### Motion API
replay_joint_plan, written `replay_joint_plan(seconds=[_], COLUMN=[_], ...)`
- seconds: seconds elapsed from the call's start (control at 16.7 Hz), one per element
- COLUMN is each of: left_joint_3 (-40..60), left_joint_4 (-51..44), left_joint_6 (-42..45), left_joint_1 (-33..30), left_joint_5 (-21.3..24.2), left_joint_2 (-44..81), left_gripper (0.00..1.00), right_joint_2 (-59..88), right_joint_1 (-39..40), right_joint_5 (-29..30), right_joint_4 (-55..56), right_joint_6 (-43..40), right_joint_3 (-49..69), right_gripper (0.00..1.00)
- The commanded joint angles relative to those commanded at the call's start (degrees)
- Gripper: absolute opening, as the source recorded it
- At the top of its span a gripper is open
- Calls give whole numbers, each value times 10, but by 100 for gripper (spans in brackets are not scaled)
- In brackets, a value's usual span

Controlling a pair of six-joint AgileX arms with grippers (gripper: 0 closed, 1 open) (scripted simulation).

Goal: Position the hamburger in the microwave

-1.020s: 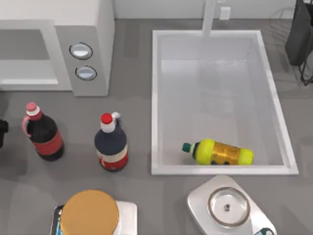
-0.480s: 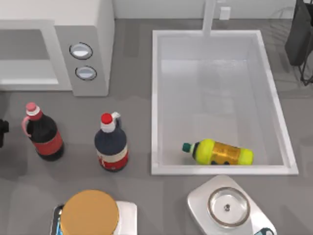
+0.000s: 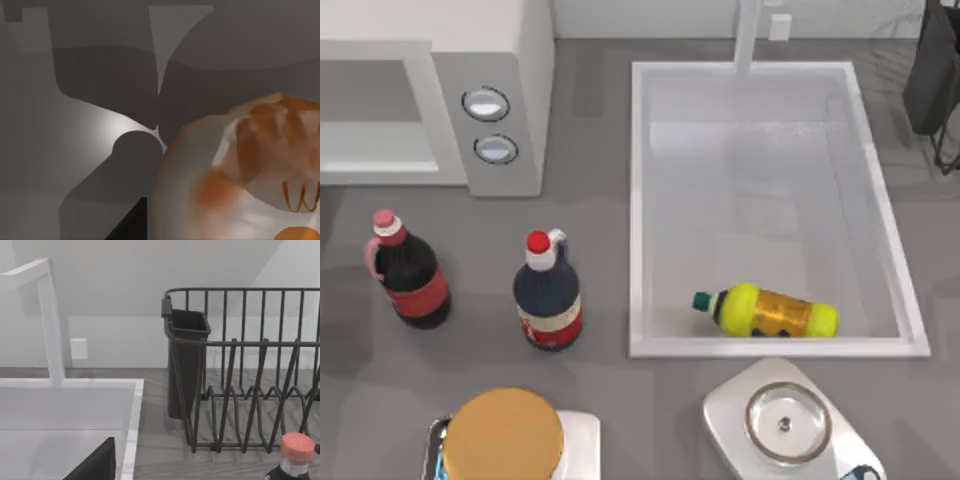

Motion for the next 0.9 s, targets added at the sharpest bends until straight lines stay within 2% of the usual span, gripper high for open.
replay_joint_plan(seconds=[0.36,0.72,0.9], left_joint_3=[70,68,68], left_joint_4=[-115,-112,-58], left_joint_6=[-33,-34,-35], left_joint_1=[-49,-54,-56], left_joint_5=[-5,-3,7], left_joint_2=[-39,-34,-13], left_gripper=[0,0,0], right_joint_2=[0,0,0], right_joint_1=[0,0,0], right_joint_5=[0,0,0], right_joint_4=[0,0,0], right_joint_6=[0,0,0], right_joint_3=[0,0,0], right_gripper=[100,100,100])
